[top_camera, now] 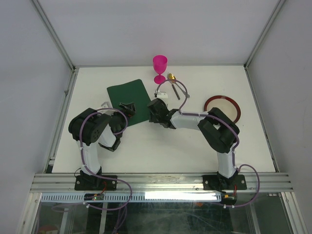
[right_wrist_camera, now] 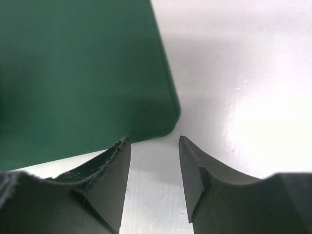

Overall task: Set the dinner table for one person
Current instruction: Flatten out the napkin at the center of the board.

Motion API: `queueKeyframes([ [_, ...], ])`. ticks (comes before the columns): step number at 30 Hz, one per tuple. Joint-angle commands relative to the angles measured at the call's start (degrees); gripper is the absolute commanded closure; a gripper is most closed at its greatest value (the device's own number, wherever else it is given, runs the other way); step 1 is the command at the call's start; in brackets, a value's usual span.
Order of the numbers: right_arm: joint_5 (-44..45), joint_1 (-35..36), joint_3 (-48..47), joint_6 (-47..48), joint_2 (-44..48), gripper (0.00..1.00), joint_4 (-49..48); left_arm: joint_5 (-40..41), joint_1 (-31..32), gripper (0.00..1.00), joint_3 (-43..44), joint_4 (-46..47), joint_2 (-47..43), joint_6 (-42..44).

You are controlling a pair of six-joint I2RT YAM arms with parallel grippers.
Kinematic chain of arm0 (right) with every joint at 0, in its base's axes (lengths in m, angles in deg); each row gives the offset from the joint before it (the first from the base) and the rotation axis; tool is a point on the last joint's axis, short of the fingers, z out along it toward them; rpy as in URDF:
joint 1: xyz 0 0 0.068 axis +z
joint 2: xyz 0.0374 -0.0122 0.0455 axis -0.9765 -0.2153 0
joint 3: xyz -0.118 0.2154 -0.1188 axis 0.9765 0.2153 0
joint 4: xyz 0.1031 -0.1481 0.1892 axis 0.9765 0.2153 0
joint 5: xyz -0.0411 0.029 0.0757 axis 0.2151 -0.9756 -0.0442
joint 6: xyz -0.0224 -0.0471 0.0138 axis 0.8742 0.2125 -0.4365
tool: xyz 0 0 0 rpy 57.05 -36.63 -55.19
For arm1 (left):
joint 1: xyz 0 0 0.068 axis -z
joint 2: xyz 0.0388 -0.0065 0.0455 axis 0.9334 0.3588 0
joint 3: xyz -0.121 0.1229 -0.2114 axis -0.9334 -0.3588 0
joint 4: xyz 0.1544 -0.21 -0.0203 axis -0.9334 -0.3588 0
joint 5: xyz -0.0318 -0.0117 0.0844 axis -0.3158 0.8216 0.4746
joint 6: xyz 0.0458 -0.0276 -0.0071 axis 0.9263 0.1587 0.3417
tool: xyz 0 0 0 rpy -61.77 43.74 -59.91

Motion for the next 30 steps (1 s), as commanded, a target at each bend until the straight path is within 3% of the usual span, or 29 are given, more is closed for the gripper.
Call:
queueKeyframes([
  [1, 3.2, -1.5, -3.5, 2.9, 2.4, 0.53, 2.3, -1.0, -0.4, 0.07, -1.4, 10.7, 1.8, -2.7],
  [30, -4.3, -2.9, -6.1, 0.9, -3.3, 0.53, -2.0, -1.6, -0.9, 0.07, -1.2, 11.5, 2.4, -3.1],
])
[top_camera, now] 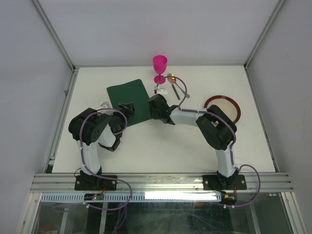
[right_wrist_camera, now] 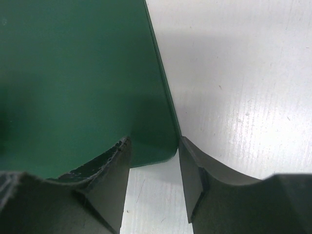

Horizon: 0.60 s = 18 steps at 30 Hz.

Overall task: Set the dinner table for one person
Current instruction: Flatten out the napkin at the center of the board.

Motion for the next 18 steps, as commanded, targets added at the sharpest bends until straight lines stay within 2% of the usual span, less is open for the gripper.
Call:
queueKeyframes([
  [1, -2.0, -0.2, -1.7, -1.7, -0.5, 0.54, -3.1, -1.4, -0.5, 0.07, -1.1, 10.9, 2.1, -2.2],
  [18, -6.6, -0.1, -0.7, -5.4, 1.1, 0.55, -5.7, -1.6, -0.6, 0.07, -1.2, 11.2, 2.3, -2.2],
])
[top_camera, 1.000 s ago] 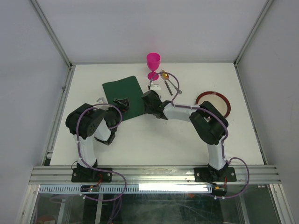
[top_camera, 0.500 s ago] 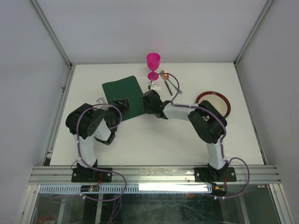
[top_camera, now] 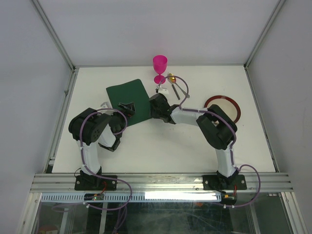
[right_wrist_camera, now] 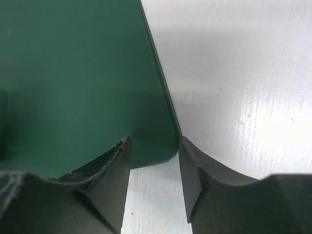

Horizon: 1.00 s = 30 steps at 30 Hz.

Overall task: Set the dinner table for one person
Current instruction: Flatten out the napkin at the center of the board.

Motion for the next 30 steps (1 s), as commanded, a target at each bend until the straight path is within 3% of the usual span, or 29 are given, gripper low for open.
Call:
queueKeyframes([
  [1, -4.9, 0.5, -0.6, -3.3, 1.2, 0.55, -5.4, -1.6, -0.6, 0.07, -1.2, 11.1, 2.2, -2.1],
  [19, -7.4, 0.7, 0.7, -4.7, 3.5, 0.56, -8.2, -1.6, -0.8, 0.07, -1.5, 11.9, 2.6, -2.3],
  [30, -6.2, 0.6, -2.6, -2.0, 4.3, 0.57, -3.5, -1.8, -0.8, 0.07, -1.4, 12.0, 2.6, -2.4],
])
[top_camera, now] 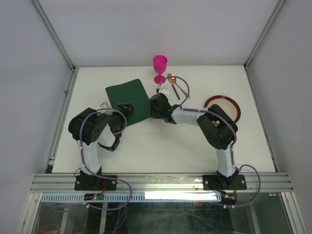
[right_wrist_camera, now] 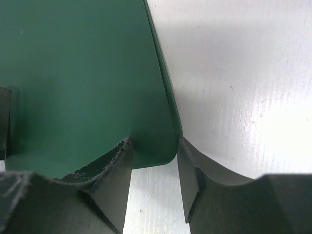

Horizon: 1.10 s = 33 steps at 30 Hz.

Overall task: Set the dinner table for one person
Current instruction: Flatten out the napkin at the center of the board.

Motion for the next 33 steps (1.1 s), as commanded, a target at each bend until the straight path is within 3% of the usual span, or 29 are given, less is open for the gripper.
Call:
queueKeyframes([
  [1, -3.2, 1.2, -3.7, 0.3, 4.0, 0.57, -1.1, -1.8, -0.4, 0.07, -1.4, 11.9, 2.5, -2.5],
  [16, -2.6, 1.2, -6.2, 2.7, 3.6, 0.57, 0.5, -2.0, -0.5, 0.07, -1.4, 12.7, 3.3, -3.2],
  [33, -5.7, -0.2, -4.4, 0.6, -2.5, 0.59, -8.9, -2.3, -0.8, 0.07, -1.6, 13.7, 3.8, -3.7],
])
